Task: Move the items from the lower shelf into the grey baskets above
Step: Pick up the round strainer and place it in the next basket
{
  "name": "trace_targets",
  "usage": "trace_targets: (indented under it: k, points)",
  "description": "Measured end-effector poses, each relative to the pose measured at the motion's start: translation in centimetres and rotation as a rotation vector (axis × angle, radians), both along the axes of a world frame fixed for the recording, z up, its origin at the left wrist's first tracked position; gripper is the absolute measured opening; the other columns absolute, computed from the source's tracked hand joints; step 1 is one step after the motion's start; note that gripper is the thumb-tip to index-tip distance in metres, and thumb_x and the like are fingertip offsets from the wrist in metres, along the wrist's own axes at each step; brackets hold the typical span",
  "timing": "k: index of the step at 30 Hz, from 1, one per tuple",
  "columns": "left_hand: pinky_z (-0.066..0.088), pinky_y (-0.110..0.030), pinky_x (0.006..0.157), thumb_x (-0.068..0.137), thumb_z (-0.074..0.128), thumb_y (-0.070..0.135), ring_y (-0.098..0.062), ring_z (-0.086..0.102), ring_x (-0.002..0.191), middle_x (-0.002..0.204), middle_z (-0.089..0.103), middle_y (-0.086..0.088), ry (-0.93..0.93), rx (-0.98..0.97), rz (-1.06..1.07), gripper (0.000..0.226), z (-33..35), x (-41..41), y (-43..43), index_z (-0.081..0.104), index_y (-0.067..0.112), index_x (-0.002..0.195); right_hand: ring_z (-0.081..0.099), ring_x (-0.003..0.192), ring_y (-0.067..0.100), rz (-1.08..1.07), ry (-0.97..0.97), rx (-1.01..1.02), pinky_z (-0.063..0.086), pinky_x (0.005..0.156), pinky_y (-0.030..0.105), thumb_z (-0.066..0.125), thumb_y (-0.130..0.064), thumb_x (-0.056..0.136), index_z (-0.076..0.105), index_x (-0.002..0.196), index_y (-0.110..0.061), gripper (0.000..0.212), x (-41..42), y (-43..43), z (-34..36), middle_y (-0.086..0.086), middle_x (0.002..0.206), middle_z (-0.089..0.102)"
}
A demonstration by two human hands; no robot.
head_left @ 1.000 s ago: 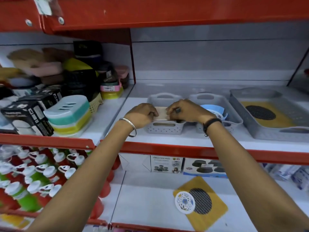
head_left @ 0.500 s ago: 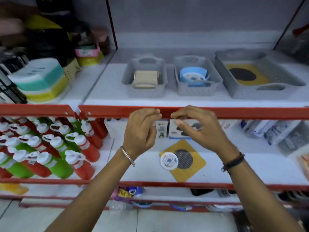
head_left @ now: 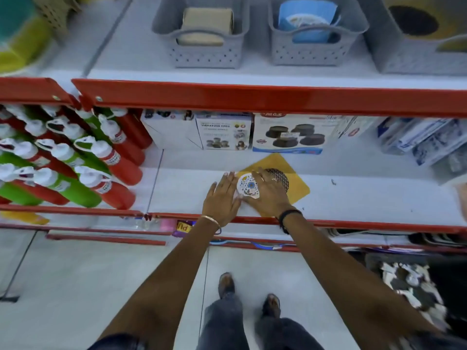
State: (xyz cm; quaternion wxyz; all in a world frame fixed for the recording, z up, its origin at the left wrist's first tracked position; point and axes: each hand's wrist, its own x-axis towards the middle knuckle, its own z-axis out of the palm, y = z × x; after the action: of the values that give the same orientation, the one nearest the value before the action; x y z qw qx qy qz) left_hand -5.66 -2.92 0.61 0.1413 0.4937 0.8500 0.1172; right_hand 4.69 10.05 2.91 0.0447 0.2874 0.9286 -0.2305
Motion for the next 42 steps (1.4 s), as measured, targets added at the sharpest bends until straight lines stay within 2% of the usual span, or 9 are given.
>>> trace_targets:
  k: [3, 9, 16, 19, 25, 31, 36, 39, 42]
  points:
    - [0.013, -0.045, 0.119, 0.096, 0.031, 0.040, -0.021, 0.009, 0.148, 0.160, 0.012, -0.003, -0.017, -0.055, 0.028, 0.060, -1.5, -0.5, 1.5, 0.015, 0.014, 0.148, 0.029, 0.140, 0.029, -0.011, -0.038, -0.008, 0.028, 0.111, 0.046, 0.062, -0.051, 0.079, 0.027, 0.144, -0.012, 0.083, -0.9, 0.5, -2.4, 0.011, 0.154, 0.028]
    - [0.008, -0.044, 0.120, 0.098, 0.019, 0.035, -0.018, 0.006, 0.148, 0.160, 0.009, 0.001, -0.025, -0.088, -0.001, 0.054, -2.7, -0.7, 2.2, 0.014, 0.017, 0.148, 0.042, 0.128, 0.029, -0.098, 0.089, -0.055, 0.033, 0.108, 0.040, 0.075, -0.044, 0.068, 0.043, 0.134, -0.009, 0.081, 0.5, 1.3, -3.4, 0.012, 0.140, 0.044]
    - [0.009, -0.040, 0.121, 0.096, 0.018, 0.037, -0.020, 0.003, 0.148, 0.160, 0.005, -0.006, 0.003, -0.037, 0.003, 0.059, -0.4, 2.2, 2.2, 0.007, 0.011, 0.149, 0.037, 0.129, 0.028, -0.073, 0.119, -0.157, 0.032, 0.110, 0.036, 0.081, -0.029, 0.066, 0.048, 0.132, -0.010, 0.076, 5.5, 3.4, 0.5, 0.007, 0.142, 0.040]
    - [0.012, -0.039, 0.120, 0.091, 0.009, 0.041, -0.020, 0.005, 0.148, 0.160, 0.005, -0.006, 0.074, 0.044, -0.022, 0.065, 2.6, 5.2, 1.5, 0.007, 0.011, 0.149, 0.037, 0.129, 0.024, -0.030, 0.175, -0.214, 0.031, 0.108, 0.029, 0.083, -0.024, 0.065, 0.049, 0.132, -0.012, 0.076, 7.8, 3.5, 4.3, 0.006, 0.140, 0.040]
    - [0.001, -0.032, 0.118, 0.095, 0.019, 0.034, -0.008, -0.007, 0.144, 0.160, -0.001, -0.003, 0.106, 0.261, 0.040, 0.059, 10.7, 8.4, 1.0, 0.003, 0.014, 0.149, 0.039, 0.125, 0.017, 0.080, 0.264, -0.195, 0.031, 0.098, 0.019, 0.083, -0.027, 0.064, 0.051, 0.131, -0.016, 0.074, 10.6, 3.9, 12.8, 0.002, 0.134, 0.042]
    - [-0.005, -0.029, 0.116, 0.094, 0.019, 0.036, -0.002, -0.015, 0.140, 0.152, -0.019, 0.010, 0.165, 0.399, 0.026, 0.062, 20.3, 8.0, 1.4, -0.002, 0.015, 0.149, 0.048, 0.115, 0.011, 0.182, 0.386, -0.091, 0.040, 0.098, 0.025, 0.086, -0.038, 0.057, 0.061, 0.122, -0.019, 0.072, 11.4, 4.7, 22.2, -0.007, 0.124, 0.050]
    - [-0.005, -0.030, 0.117, 0.098, 0.020, 0.034, -0.011, -0.009, 0.147, 0.160, -0.009, 0.001, 0.229, 0.383, -0.029, 0.058, 26.9, 4.9, 3.5, -0.002, 0.015, 0.149, 0.052, 0.112, 0.010, 0.194, 0.478, 0.040, 0.039, 0.096, 0.022, 0.085, -0.039, 0.058, 0.064, 0.119, -0.020, 0.068, 9.9, 6.0, 28.5, -0.005, 0.126, 0.055]
    - [-0.003, -0.036, 0.120, 0.100, 0.023, 0.030, -0.014, -0.007, 0.147, 0.160, -0.006, -0.002, 0.223, 0.357, -0.056, 0.056, 29.9, 2.2, 5.8, 0.000, 0.013, 0.149, 0.054, 0.113, 0.012, 0.156, 0.534, 0.116, 0.034, 0.092, 0.016, 0.084, -0.042, 0.058, 0.066, 0.114, -0.020, 0.063, 7.7, 7.7, 31.3, -0.002, 0.126, 0.060]
    - [0.003, -0.035, 0.121, 0.100, 0.027, 0.024, -0.018, 0.002, 0.148, 0.160, 0.005, -0.006, 0.185, 0.302, -0.075, 0.054, 32.3, -0.1, 8.4, 0.010, 0.010, 0.148, 0.059, 0.103, 0.016, 0.084, 0.550, 0.128, 0.042, 0.085, 0.024, 0.082, -0.045, 0.061, 0.067, 0.110, -0.018, 0.058, 4.7, 9.7, 33.1, 0.001, 0.117, 0.066]
